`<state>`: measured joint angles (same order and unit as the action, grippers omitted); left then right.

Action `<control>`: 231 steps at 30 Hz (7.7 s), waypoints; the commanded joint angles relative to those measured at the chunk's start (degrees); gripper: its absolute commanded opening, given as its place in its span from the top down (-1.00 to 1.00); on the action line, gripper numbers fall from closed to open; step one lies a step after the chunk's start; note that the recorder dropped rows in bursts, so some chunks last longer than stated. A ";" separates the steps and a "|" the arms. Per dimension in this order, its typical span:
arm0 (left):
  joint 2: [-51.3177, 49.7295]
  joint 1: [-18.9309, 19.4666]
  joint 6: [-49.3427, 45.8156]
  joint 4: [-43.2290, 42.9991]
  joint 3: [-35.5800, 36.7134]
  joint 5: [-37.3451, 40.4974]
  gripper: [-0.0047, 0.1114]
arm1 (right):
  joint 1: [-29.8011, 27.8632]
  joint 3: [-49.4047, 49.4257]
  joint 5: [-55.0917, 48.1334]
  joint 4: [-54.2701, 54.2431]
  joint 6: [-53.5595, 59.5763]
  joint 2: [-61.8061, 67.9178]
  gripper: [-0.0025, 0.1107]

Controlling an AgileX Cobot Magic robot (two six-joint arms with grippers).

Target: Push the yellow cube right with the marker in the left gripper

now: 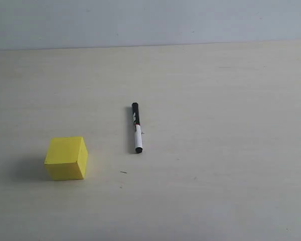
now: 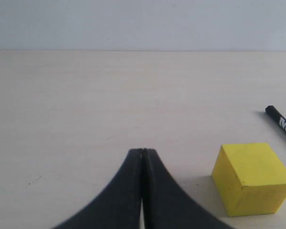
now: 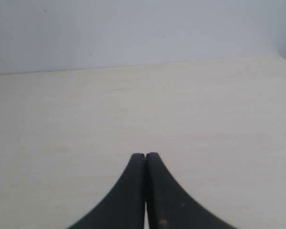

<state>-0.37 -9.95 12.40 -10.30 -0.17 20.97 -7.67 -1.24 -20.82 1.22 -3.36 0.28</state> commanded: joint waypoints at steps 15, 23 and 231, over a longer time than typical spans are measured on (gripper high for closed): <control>0.37 -0.35 -4.79 -11.85 0.17 -3.12 0.92 | 0.08 0.22 0.33 0.28 0.26 -0.28 0.96; 0.37 -0.35 7.60 0.50 0.17 -34.98 0.92 | 0.08 0.22 0.33 0.28 0.26 -0.28 0.96; -94.15 -20.44 -78.73 3.90 -43.16 7.72 0.92 | 0.05 0.22 0.29 -0.84 0.26 -0.28 0.96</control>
<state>-94.82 -31.21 -68.68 -5.23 -43.10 28.17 -7.67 -1.24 -20.82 0.52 -3.36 0.28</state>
